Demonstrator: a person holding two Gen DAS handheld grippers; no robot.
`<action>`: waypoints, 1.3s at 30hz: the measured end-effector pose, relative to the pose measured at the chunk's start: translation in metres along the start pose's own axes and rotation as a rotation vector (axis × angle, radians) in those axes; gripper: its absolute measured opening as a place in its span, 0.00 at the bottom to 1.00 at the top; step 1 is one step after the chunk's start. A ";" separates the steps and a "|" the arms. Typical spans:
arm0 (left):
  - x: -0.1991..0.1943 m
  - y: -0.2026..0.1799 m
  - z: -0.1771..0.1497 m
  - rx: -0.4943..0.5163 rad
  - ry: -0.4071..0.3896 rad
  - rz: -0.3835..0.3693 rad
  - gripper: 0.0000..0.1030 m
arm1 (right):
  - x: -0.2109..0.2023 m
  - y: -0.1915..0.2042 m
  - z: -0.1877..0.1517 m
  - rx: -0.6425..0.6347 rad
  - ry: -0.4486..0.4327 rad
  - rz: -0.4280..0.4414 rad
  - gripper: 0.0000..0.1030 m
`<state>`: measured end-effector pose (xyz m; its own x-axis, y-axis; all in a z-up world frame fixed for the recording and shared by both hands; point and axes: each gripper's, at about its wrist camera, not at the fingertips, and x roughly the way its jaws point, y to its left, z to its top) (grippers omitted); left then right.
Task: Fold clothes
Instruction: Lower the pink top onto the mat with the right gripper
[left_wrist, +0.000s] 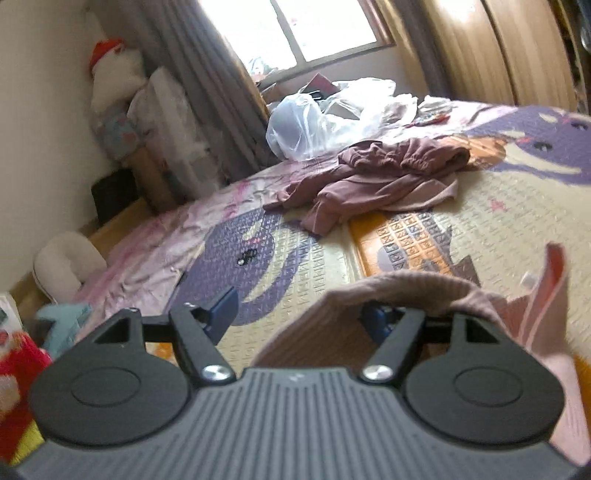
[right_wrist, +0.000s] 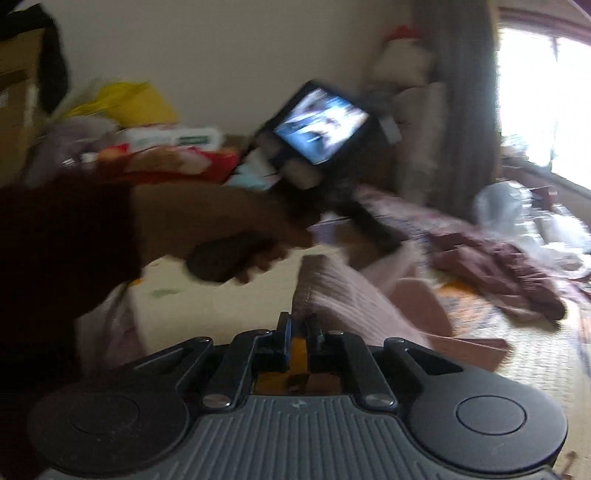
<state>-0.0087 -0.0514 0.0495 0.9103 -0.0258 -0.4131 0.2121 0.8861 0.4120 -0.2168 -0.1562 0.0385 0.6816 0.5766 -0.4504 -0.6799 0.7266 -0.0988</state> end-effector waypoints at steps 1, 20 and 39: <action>0.002 0.000 -0.002 0.016 0.009 0.002 0.73 | 0.005 0.002 -0.002 -0.008 0.039 0.043 0.12; 0.043 0.022 -0.060 -0.053 0.299 -0.198 0.86 | 0.050 -0.159 -0.021 0.645 0.085 -0.417 0.63; 0.039 0.028 -0.054 -0.241 0.327 -0.458 1.00 | 0.106 -0.183 -0.034 0.694 0.120 -0.443 0.19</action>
<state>0.0141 -0.0028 0.0013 0.5812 -0.3194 -0.7484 0.4347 0.8994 -0.0462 -0.0291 -0.2401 -0.0213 0.7868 0.1677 -0.5940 -0.0075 0.9649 0.2624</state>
